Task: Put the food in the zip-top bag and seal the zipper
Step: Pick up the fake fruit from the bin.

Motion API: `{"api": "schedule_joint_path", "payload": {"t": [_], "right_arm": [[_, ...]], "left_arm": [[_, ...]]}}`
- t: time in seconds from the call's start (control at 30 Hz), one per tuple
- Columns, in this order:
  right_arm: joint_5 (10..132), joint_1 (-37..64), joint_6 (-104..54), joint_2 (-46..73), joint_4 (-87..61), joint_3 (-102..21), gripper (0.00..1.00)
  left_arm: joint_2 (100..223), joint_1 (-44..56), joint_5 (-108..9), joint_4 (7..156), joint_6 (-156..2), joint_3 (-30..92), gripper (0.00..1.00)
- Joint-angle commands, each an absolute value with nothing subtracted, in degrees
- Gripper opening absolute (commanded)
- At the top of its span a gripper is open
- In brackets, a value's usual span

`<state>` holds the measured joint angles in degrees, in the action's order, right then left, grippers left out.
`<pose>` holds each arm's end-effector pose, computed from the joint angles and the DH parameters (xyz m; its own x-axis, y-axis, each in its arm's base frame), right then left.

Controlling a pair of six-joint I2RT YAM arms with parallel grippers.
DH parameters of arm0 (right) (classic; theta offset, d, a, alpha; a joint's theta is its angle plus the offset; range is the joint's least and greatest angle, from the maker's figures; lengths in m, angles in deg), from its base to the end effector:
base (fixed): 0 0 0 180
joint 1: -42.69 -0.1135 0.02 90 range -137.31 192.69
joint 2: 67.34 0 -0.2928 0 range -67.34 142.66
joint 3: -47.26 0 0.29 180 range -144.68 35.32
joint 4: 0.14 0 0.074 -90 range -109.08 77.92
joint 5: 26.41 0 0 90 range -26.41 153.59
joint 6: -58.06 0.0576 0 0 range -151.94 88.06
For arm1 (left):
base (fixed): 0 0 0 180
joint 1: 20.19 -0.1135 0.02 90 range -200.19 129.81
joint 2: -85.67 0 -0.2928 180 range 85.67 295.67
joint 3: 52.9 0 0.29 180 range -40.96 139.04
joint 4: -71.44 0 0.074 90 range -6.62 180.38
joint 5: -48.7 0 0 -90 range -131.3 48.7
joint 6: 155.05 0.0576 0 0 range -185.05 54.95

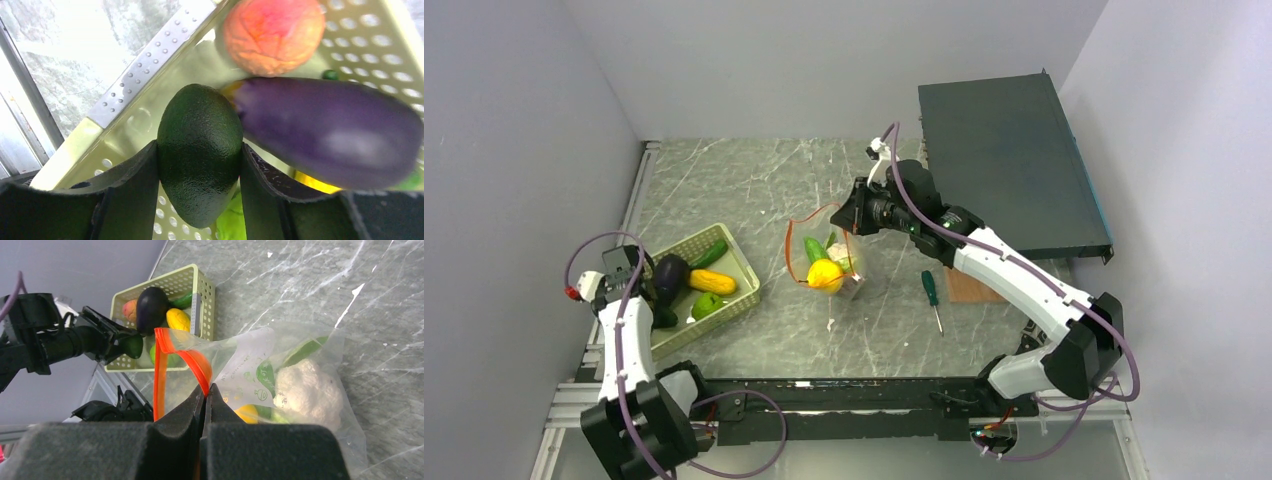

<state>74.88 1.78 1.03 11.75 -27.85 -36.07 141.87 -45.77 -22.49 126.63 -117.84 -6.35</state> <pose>0.2749 0.2531 0.3705 -0.6759 0.1205 -0.7271 -0.4888 0.6650 0.5646 0.1703 0.1021 0.1919 -0.0697 -0.8692 -0.4895 -0.9721 0.1693 -0.1621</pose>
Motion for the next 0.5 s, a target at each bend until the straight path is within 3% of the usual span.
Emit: {"api": "schedule_joint_path", "payload": {"t": [0.0,0.1,0.23,0.47], "right_arm": [[76.2,1.6,0.0,12.3,-24.5,-39.4,0.0],[76.3,1.7,0.0,12.3,-24.6,-39.7,0.0],[76.3,1.7,0.1,11.6,-24.2,-38.7,0.0],[75.9,1.7,0.4,10.3,-24.4,-38.0,0.0]], "left_arm": [[136.1,-46.1,-23.8,127.9,-115.1,-2.0,0.19],[133.1,-46.1,-26.8,128.6,-113.4,0.0,0.1],[130.7,-46.1,-35.6,127.6,-110.0,2.2,0.06],[128.8,-44.3,-63.2,118.4,-104.8,2.5,0.03]]}}
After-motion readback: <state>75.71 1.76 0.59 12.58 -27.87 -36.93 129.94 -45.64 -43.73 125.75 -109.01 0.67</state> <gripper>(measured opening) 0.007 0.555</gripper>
